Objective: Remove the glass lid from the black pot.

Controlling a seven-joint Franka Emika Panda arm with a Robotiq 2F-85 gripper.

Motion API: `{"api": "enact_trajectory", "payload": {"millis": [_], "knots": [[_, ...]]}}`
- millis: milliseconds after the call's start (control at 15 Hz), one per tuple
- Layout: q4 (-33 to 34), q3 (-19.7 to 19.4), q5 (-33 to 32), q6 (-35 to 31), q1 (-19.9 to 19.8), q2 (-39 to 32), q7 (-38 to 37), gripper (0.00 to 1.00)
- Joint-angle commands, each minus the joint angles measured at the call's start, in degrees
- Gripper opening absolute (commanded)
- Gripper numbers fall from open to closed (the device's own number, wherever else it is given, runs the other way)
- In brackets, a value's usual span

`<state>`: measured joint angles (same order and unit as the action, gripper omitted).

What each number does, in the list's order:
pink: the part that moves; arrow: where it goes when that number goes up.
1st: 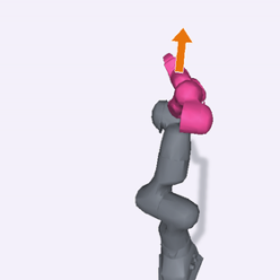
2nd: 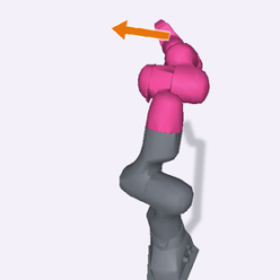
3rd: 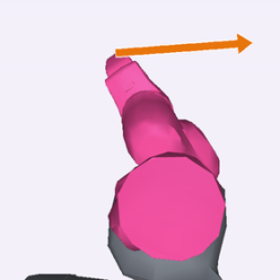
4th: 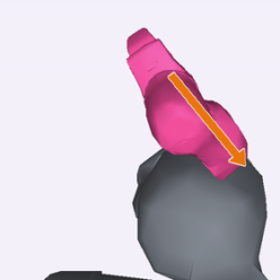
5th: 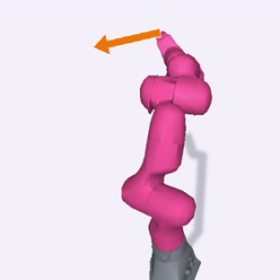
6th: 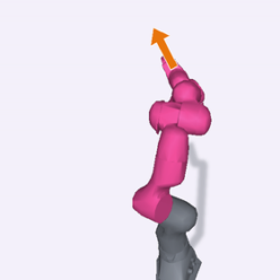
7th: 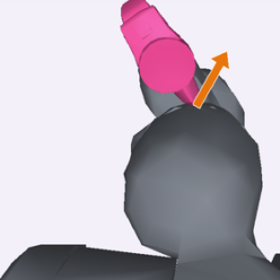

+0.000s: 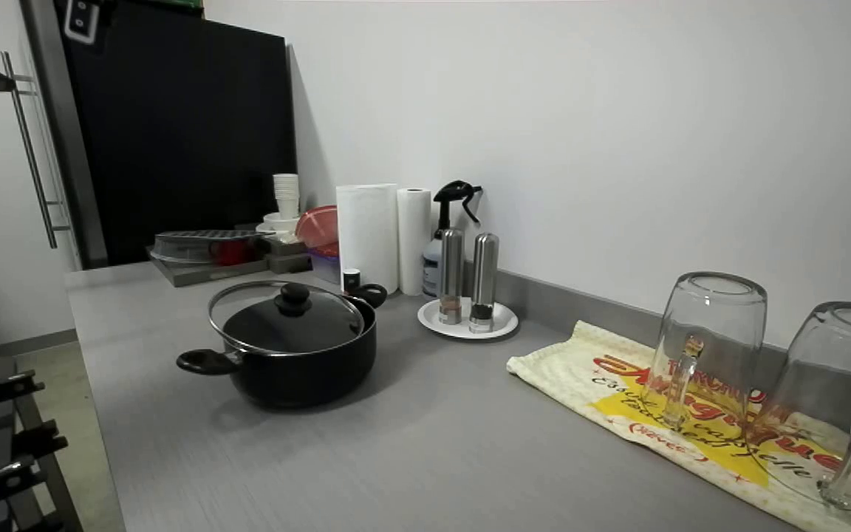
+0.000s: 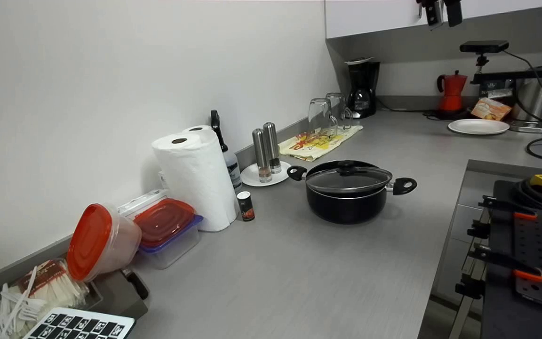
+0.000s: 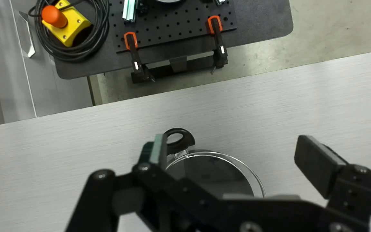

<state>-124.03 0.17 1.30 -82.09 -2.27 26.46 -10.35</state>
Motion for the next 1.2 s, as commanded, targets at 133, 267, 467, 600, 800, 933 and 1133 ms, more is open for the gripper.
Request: {"api": "enact_trajectory", "payload": {"millis": [133, 267, 467, 600, 800, 933, 1133], "knots": [[0.2, 0.2, 0.1, 0.1, -0.2, -0.1, 0.1, 1.0], [0.8, 0.9, 0.8, -2.9, 0.0, -1.5, -1.3, 1.0], [1.6, 1.9, 3.2, -8.6, 0.7, -4.0, -3.3, 1.0], [1.4, 2.4, 5.6, -14.0, 1.1, -4.8, -4.9, 1.0], [0.2, 3.0, 6.8, -22.6, 1.1, -6.3, -6.8, 1.0], [0.3, 2.8, 5.6, -27.5, 0.3, -8.8, -8.5, 1.0], [1.1, 1.9, 4.0, -33.5, -1.4, -14.0, -11.6, 1.0]]}}
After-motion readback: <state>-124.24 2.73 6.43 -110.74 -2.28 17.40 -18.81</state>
